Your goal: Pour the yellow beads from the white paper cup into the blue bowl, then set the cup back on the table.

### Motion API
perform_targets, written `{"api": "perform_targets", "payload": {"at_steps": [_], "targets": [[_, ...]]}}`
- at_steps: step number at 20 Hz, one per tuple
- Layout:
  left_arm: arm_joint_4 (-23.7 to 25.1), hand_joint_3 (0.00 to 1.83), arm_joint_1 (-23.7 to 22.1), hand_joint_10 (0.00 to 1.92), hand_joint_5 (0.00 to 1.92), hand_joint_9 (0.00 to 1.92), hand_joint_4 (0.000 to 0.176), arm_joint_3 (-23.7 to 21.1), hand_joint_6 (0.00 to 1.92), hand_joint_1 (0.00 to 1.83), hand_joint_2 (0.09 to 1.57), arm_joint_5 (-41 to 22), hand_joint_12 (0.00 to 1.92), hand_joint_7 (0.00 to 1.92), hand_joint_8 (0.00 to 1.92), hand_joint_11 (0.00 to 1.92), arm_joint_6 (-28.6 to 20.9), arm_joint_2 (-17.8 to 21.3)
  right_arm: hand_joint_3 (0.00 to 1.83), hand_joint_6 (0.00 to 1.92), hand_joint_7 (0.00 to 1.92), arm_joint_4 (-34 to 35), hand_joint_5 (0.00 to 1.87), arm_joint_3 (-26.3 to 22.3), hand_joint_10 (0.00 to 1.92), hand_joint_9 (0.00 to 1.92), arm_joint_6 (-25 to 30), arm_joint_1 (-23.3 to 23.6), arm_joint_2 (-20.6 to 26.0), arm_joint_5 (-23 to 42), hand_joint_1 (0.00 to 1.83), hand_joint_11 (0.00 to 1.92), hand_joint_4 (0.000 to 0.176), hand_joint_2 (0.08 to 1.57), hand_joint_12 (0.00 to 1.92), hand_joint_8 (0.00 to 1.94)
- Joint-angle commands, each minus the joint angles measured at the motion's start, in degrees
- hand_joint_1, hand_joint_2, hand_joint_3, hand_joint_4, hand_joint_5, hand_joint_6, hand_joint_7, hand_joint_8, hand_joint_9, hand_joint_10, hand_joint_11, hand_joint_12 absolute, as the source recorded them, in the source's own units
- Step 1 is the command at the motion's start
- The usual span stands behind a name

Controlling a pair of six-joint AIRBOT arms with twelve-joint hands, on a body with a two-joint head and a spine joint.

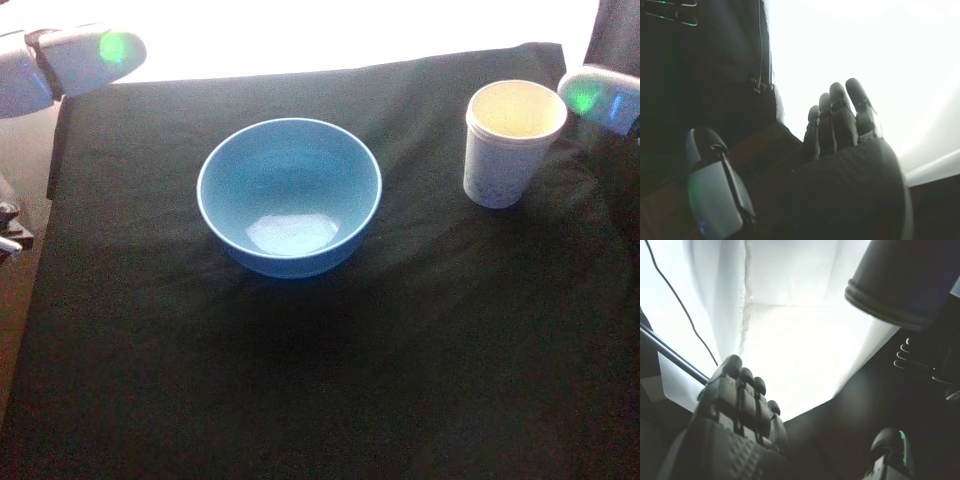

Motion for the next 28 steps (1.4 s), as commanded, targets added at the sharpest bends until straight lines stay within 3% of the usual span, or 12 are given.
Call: {"api": "perform_targets", "payload": {"at_steps": [1,2,5,10,17,20,23,24,25,28], "targets": [[-1.2,0.0,-0.3,0.0,0.21,0.31,0.0,0.3,0.0,0.59,0.77,-7.0,0.79,0.27,0.0,0.0,-0.7,-0.3,0.0,0.0,0.09,0.1,0.01,0.6,0.0,0.05,0.7,0.1,-0.1,6.0,0.78,0.0,0.157,0.66,0.06,0.0],[-1.2,0.0,-0.3,0.0,0.21,0.31,0.0,0.3,0.0,0.59,0.77,-7.1,0.79,0.27,0.0,0.0,-0.8,-0.4,0.0,0.0,0.08,0.2,0.0,0.8,0.0,0.04,0.8,0.0,-0.5,5.4,0.8,0.0,0.15,0.67,0.04,0.0],[-1.3,0.0,0.0,0.0,0.21,0.29,0.0,0.4,0.0,0.62,0.79,-7.0,0.72,0.26,0.0,0.0,-1.1,-0.7,0.0,0.0,0.08,0.1,0.0,2.0,0.0,0.03,0.8,-0.1,-2.0,2.1,0.78,0.0,0.162,0.63,0.0,0.0],[-1.3,0.0,0.0,0.01,0.21,0.31,0.0,0.6,0.0,0.61,0.78,-7.0,0.76,0.28,0.01,0.0,-1.5,-1.0,0.0,0.0,0.09,-1.1,0.0,3.0,0.0,0.04,1.0,-0.1,-2.5,-1.4,0.8,0.05,0.176,0.63,0.03,0.01],[-1.3,0.0,0.2,0.0,0.22,0.3,0.0,0.9,0.0,0.6,0.76,-6.9,0.73,0.3,0.0,0.0,-1.8,-1.5,0.0,0.0,0.18,-3.2,0.03,4.6,0.0,0.05,1.0,-0.1,-2.7,-6.3,0.78,0.0,0.176,0.43,0.0,0.0],[-1.3,0.0,0.3,0.0,0.22,0.3,0.0,0.9,0.0,0.61,0.76,-6.9,0.72,0.3,0.0,0.0,-1.8,-1.5,0.0,0.0,0.14,-3.5,0.0,5.0,0.01,0.07,1.0,-0.1,-2.7,-7.1,0.71,0.0,0.176,0.41,0.0,0.0],[-1.3,0.0,0.3,0.01,0.22,0.32,0.0,1.1,0.0,0.61,0.74,-6.8,0.73,0.31,0.0,0.0,-1.9,-1.8,0.0,0.0,0.12,-4.6,0.0,5.9,0.0,0.03,1.0,-0.1,-2.8,-9.3,0.72,0.0,0.159,0.43,0.0,0.0],[-1.3,0.0,0.4,0.01,0.23,0.33,0.0,1.2,0.0,0.62,0.74,-6.8,0.75,0.31,0.0,0.0,-1.9,-1.9,0.0,0.0,0.12,-4.7,0.0,6.0,0.0,0.03,1.1,-0.1,-2.8,-9.6,0.71,0.0,0.136,0.44,0.0,0.0],[-1.3,0.0,0.4,0.0,0.22,0.32,0.0,1.4,0.0,0.63,0.75,-6.7,0.74,0.3,0.0,0.0,-2.1,-2.1,0.0,0.0,0.13,-5.2,0.0,6.4,0.0,0.03,1.2,0.0,-2.9,-10.4,0.72,0.0,0.133,0.45,0.0,0.0],[-1.2,0.0,0.4,0.0,0.23,0.32,0.0,1.7,0.0,0.63,0.75,-6.5,0.73,0.3,0.0,0.0,-2.4,-2.5,0.0,0.0,0.15,-5.9,0.0,7.1,0.0,0.0,1.5,0.1,-3.1,-12.0,0.7,0.0,0.158,0.43,0.0,0.01]]}}
